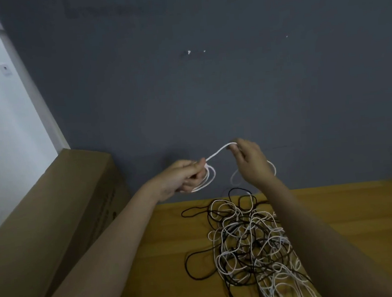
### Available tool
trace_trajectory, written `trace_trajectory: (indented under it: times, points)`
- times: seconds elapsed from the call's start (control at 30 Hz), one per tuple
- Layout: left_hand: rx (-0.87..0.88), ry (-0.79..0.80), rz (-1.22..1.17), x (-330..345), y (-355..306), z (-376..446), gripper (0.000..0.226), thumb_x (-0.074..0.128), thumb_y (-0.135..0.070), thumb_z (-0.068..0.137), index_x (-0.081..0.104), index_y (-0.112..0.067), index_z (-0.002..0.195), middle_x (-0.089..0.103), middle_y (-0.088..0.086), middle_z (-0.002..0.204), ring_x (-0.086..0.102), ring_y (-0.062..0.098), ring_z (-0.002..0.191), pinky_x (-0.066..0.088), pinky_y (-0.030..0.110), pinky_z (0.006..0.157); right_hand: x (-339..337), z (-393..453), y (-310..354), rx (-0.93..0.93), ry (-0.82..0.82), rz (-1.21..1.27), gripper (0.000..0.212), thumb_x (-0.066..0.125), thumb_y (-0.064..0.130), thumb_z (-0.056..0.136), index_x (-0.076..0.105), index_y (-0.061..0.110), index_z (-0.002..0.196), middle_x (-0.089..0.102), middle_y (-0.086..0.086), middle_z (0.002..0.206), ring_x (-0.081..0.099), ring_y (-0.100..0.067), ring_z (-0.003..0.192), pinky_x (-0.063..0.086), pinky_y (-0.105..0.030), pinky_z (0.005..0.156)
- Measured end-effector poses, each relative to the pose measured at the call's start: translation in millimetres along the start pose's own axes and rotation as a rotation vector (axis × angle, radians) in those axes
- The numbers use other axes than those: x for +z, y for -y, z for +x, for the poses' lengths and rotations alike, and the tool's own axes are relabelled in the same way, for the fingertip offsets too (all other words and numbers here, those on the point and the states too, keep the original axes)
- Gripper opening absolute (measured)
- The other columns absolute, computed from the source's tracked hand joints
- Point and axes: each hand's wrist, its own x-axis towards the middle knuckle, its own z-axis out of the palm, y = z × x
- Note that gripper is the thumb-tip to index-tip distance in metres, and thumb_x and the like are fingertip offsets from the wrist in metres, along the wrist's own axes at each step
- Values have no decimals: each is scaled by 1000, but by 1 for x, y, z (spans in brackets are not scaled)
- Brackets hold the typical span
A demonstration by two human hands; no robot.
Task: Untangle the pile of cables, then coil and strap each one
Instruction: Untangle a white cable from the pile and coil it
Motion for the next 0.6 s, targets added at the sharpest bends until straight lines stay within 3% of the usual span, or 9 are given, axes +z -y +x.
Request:
trace_trajectory:
  times: [0.07,0.2,0.33,0.43,0.5,0.6]
  points:
    - [116,8,-252,5,-6,-1,36,44,-41,94,55,-24,65,33,-9,49,24,4,38,27,14,39,15,-6,2,44,150,63,36,38,32,102,65,9,105,65,-9,92,58,-26,86,46,-37,74]
    - [270,-294,-409,13,-6,9,18,40,-20,99,51,-11,88,51,-4,66,41,5,45,38,16,48,51,-36,15,86,422,84,32,37,38,102,60,16,104,65,-8,92,59,-24,84,46,-36,74]
    - [287,-517,-545,14,8,21,14,32,-9,103,46,-7,100,64,8,99,65,12,65,54,21,65,64,-59,35,95,554,179,28,34,52,98,50,29,99,56,11,74,56,3,65,36,-20,57]
    - [285,-583,-292,14,22,30,14,28,-11,105,32,-4,115,53,11,126,64,21,97,52,21,86,62,-63,43,185,536,345,44,22,60,96,55,33,108,57,13,86,57,3,73,36,-18,64]
    - [258,-612,-55,11,29,33,19,28,-12,104,29,-3,121,41,11,138,57,21,110,46,25,98,57,-62,42,215,483,448,49,17,53,100,59,30,112,51,7,75,49,-3,66,35,-26,65]
    - [196,-635,352,3,41,37,38,31,-21,104,23,-5,137,31,5,148,51,10,119,39,27,103,49,-60,38,286,448,656,56,16,47,103,68,27,110,55,-22,78,50,-33,68,43,-45,71]
